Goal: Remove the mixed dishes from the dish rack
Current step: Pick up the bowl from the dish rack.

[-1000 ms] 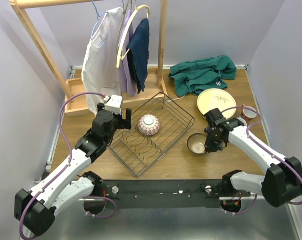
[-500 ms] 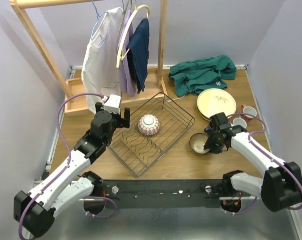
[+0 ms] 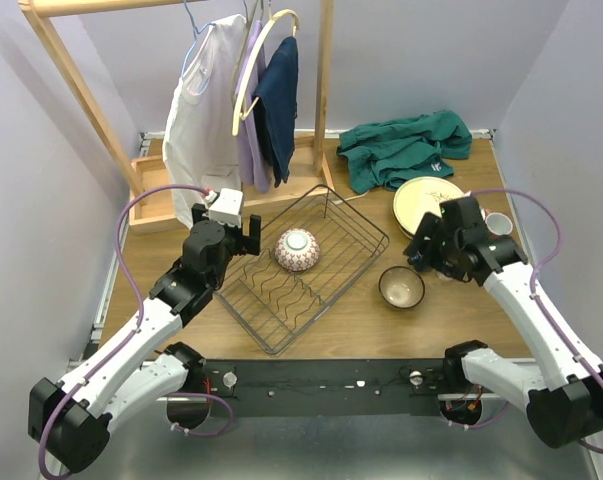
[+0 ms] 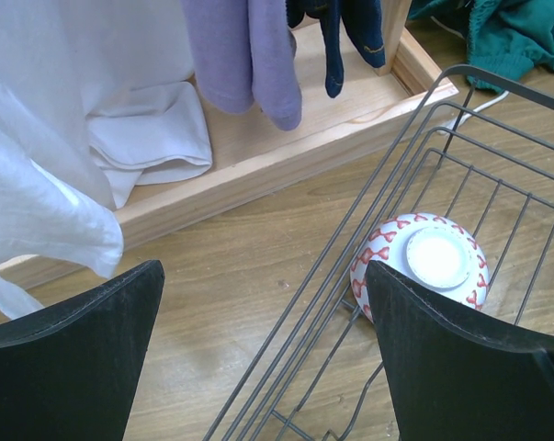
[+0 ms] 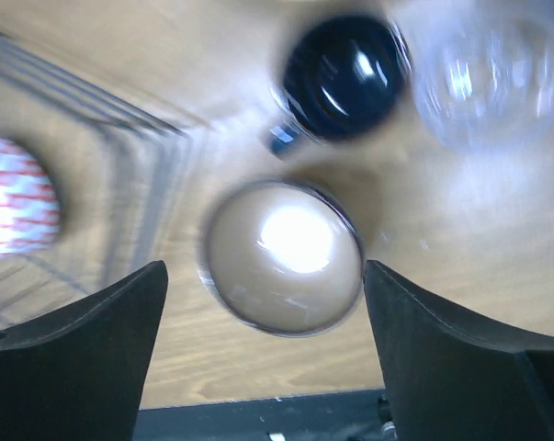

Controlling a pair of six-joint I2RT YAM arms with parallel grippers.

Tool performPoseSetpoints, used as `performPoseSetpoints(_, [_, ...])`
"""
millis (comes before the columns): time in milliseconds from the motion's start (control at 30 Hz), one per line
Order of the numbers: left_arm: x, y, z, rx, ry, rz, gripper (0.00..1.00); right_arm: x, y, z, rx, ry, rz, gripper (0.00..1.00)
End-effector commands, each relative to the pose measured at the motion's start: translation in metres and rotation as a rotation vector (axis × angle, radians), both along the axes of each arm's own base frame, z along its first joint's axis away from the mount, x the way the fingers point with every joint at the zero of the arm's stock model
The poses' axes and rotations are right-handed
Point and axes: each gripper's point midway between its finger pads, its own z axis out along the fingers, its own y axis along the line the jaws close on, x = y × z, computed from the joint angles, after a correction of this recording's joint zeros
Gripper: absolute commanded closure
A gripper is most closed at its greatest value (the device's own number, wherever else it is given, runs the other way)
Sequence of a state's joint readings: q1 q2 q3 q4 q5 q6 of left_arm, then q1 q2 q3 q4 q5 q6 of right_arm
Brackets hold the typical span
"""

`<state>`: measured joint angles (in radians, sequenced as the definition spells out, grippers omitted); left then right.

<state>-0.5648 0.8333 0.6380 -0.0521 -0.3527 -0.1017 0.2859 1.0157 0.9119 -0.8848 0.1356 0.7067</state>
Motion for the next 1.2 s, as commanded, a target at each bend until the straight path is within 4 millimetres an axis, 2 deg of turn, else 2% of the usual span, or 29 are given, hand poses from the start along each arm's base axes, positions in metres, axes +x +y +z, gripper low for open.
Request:
performPoseSetpoints(0, [0.004, 0.000, -0.001, -0.006, -0.006, 0.012, 0.01, 0.028, 0.007, 0.054, -0.042, -0.148, 0.164, 0.02])
performPoseSetpoints(100, [0.004, 0.001, -0.001, -0.003, -0.005, 0.016, 0.01, 0.045, 0.027, 0.063, -0.005, -0.180, 0.270, 0.00])
performPoseSetpoints(200, [0.005, 0.002, -0.001, -0.001, -0.007, 0.025, 0.01, 0.061, 0.053, 0.063, 0.055, -0.199, 0.342, 0.00])
performPoseSetpoints(233, [0.005, 0.004, -0.002, 0.004, -0.005, 0.033, 0.01, 0.070, 0.060, 0.070, 0.066, -0.236, 0.349, 0.00])
performPoseSetpoints(267, [0.005, 0.005, -0.001, 0.004, -0.007, 0.039, 0.01, 0.072, 0.074, 0.066, 0.068, -0.227, 0.384, 0.00])
performPoseSetpoints(333, [0.006, 0.008, -0.002, 0.012, -0.007, 0.055, 0.01, 0.080, 0.089, 0.068, 0.053, -0.246, 0.410, 0.00])
performPoseSetpoints(367, [0.007, 0.011, -0.002, 0.016, -0.009, 0.067, 0.01, 0.085, 0.108, 0.068, 0.050, -0.252, 0.453, 0.00])
performPoseSetpoints(433, [0.007, 0.015, -0.002, 0.021, -0.008, 0.088, 0.01, 0.091, 0.125, 0.067, 0.022, -0.263, 0.487, 0.00])
performPoseSetpoints(467, [0.007, 0.020, -0.002, 0.027, -0.008, 0.115, 0.01, 0.092, 0.146, 0.076, 0.028, -0.291, 0.533, 0.00])
performPoseSetpoints(500, [0.007, 0.022, -0.002, 0.029, -0.008, 0.127, 0.01, 0.096, 0.157, 0.064, 0.016, -0.264, 0.556, 0.00])
performPoseSetpoints(567, [0.008, 0.028, -0.001, 0.030, -0.013, 0.159, 0.01, 0.096, 0.183, 0.061, 0.003, -0.275, 0.605, 0.00])
performPoseSetpoints(633, [0.008, 0.033, 0.000, 0.028, -0.017, 0.186, 0.01, 0.105, 0.202, 0.050, -0.026, -0.265, 0.632, 0.00])
performPoseSetpoints(667, [0.007, 0.035, 0.000, 0.026, -0.019, 0.196, 0.01, 0.103, 0.214, 0.045, -0.029, -0.258, 0.657, 0.00])
performPoseSetpoints(700, [0.007, 0.039, 0.001, 0.029, -0.022, 0.217, 0.01, 0.105, 0.224, 0.049, -0.022, -0.273, 0.671, 0.00])
performPoseSetpoints(733, [0.007, 0.041, 0.001, 0.028, -0.023, 0.228, 0.01, 0.108, 0.233, 0.035, -0.032, -0.248, 0.685, 0.00])
performPoseSetpoints(833, [0.007, 0.047, 0.003, 0.025, -0.030, 0.261, 0.01, 0.107, 0.259, 0.035, -0.005, -0.250, 0.731, 0.00])
performPoseSetpoints(900, [0.007, 0.049, 0.004, 0.020, -0.036, 0.271, 0.01, 0.105, 0.277, 0.027, 0.023, -0.245, 0.762, 0.00])
performPoseSetpoints(933, [0.006, 0.050, 0.005, 0.019, -0.038, 0.278, 0.01, 0.105, 0.287, 0.030, 0.056, -0.257, 0.773, 0.00])
performPoseSetpoints(1067, [0.006, 0.052, 0.006, 0.016, -0.040, 0.285, 0.01, 0.103, 0.303, 0.016, 0.056, -0.238, 0.792, 0.00])
performPoseSetpoints(1167, [0.006, 0.051, 0.006, 0.014, -0.041, 0.279, 0.01, 0.107, 0.303, -0.001, 0.021, -0.211, 0.774, 0.00])
